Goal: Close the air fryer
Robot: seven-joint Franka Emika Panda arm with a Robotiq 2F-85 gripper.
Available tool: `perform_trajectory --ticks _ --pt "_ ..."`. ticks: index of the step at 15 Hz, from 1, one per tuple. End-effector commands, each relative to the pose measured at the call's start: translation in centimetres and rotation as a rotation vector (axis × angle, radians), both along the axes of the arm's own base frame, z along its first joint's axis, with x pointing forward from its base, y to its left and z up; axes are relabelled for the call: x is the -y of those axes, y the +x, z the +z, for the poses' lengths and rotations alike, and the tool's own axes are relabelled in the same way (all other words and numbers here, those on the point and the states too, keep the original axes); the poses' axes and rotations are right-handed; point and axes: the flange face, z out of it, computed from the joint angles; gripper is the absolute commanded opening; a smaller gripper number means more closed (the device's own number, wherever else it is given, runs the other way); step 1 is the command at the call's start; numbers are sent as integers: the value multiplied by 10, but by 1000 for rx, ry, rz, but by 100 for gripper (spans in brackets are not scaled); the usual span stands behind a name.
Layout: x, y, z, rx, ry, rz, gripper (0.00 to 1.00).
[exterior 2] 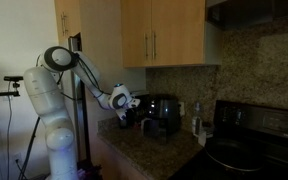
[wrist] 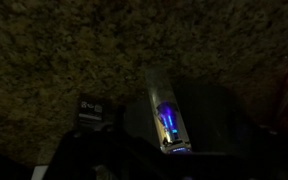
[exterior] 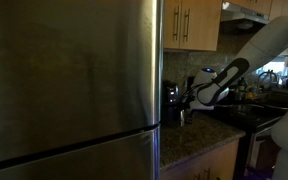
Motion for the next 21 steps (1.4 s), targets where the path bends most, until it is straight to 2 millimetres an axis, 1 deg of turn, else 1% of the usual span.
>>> perform_trajectory --ticks 1,4,7,10,11,12,14,17,18,21 --pt "1 18 -12 32 -16 4 100" --pt "0 35 -5 109 17 -25 100" --pt "6 55 1 135 20 -53 100" --pt "3 75 -9 104 27 -79 100" --pt "0 81 -13 92 37 -89 100" --pt "-6 86 -22 67 52 -96 100" --pt "-15 96 -26 53 76 -105 100" --pt "-19 105 -20 55 85 -148 100" --pt "-19 92 -3 103 86 -121 100" --pt "-22 98 -3 97 93 -136 100"
